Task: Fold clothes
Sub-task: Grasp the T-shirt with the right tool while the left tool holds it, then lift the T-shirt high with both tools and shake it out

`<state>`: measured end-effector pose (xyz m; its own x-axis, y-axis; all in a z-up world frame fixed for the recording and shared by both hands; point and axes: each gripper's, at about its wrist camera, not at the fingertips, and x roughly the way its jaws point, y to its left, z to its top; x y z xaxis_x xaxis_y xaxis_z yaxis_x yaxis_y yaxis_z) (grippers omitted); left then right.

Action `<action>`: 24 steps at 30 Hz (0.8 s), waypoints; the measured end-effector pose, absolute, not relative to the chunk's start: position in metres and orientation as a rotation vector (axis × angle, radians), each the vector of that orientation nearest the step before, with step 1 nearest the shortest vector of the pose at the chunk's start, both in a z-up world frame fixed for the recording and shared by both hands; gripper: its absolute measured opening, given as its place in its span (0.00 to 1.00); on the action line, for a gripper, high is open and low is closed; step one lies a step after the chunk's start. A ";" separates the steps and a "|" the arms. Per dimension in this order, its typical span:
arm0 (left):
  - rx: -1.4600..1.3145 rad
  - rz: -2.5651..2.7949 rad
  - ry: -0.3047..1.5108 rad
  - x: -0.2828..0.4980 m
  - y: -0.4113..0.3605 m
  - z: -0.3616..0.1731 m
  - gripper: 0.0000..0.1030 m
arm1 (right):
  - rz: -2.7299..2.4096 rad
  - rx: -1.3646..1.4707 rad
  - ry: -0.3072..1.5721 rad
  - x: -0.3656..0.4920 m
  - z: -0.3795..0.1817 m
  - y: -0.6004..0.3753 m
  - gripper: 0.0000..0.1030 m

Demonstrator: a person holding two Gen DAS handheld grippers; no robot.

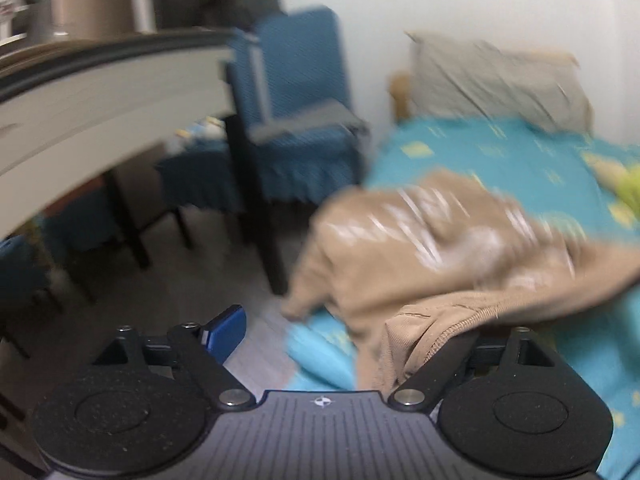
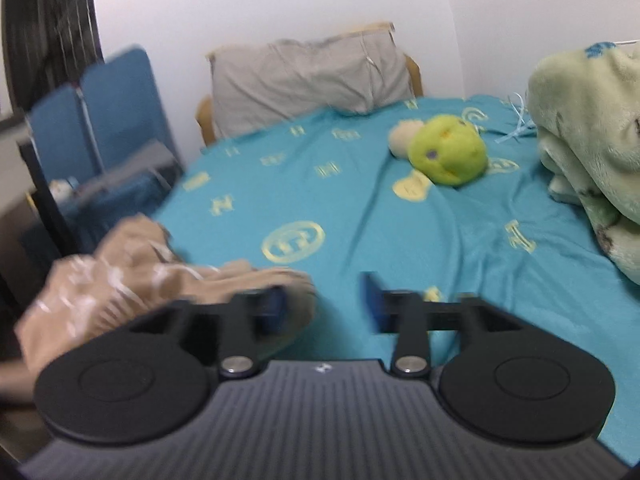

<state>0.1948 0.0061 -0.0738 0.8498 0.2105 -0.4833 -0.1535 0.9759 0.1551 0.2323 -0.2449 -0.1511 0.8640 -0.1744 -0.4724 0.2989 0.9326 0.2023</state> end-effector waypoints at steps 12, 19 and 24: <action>-0.124 0.181 0.180 0.148 0.039 0.039 0.92 | -0.291 0.320 0.177 0.173 -0.026 -0.245 0.74; -0.223 0.106 -0.039 0.086 0.061 0.188 0.93 | -0.237 0.258 -0.080 0.101 0.140 -0.230 0.74; -0.208 0.050 -0.151 0.025 0.071 0.306 0.94 | -0.206 0.197 -0.215 0.023 0.254 -0.219 0.74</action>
